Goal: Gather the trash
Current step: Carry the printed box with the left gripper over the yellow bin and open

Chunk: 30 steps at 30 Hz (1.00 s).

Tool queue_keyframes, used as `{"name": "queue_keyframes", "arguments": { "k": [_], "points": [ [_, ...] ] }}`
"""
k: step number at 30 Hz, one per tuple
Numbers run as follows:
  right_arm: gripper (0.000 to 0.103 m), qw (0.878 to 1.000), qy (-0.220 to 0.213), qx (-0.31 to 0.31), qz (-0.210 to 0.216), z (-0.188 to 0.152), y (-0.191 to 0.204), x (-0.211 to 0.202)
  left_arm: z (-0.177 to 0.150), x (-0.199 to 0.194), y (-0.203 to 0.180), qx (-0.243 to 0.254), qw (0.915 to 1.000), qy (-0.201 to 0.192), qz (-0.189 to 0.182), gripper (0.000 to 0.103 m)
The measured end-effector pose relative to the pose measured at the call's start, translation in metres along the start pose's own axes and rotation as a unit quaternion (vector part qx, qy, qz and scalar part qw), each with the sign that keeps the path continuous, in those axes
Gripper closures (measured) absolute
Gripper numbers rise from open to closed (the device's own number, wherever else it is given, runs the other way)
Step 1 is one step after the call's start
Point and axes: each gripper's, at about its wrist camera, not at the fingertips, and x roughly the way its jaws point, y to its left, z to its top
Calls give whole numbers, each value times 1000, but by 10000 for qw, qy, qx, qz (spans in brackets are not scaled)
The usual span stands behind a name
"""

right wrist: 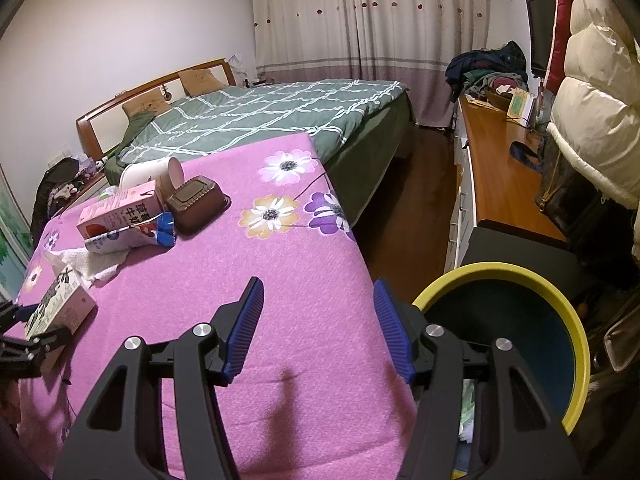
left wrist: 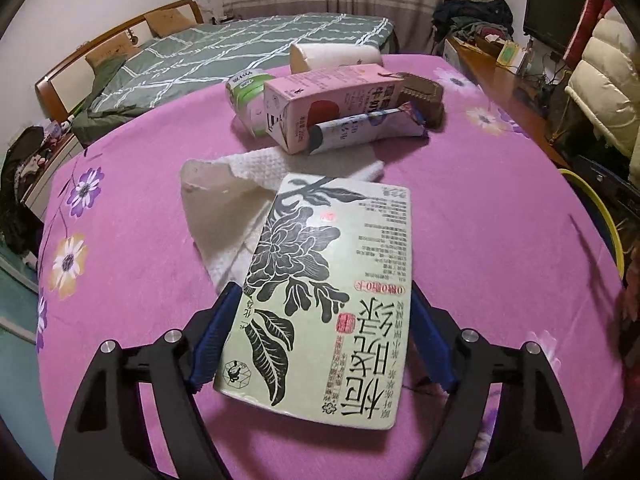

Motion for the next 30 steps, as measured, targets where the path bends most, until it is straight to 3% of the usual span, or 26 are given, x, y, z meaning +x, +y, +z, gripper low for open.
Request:
{"name": "queue_keyframes", "arguments": {
  "k": [8, 12, 17, 22, 30],
  "points": [
    [48, 9997, -189, 172, 41, -1, -10, -10, -10, -40, -34, 233, 9992, -307, -116, 29],
    [48, 9988, -179, 373, 273, -4, -27, -32, -6, -49, -57, 430, 9980, -373, -264, 30],
    [48, 9978, -424, 463, 231, -9, -54, -72, 0, -51, -85, 615, 9962, -431, -432, 30],
    [48, 9963, -609, 608, -69, -22, -89, -110, 10, -55, -126, 947, 9919, -478, -698, 30],
    [48, 9929, -520, 895, -593, -51, -140, -137, 38, -60, -223, 1706, 9760, -594, -1219, 30]
  ]
}}
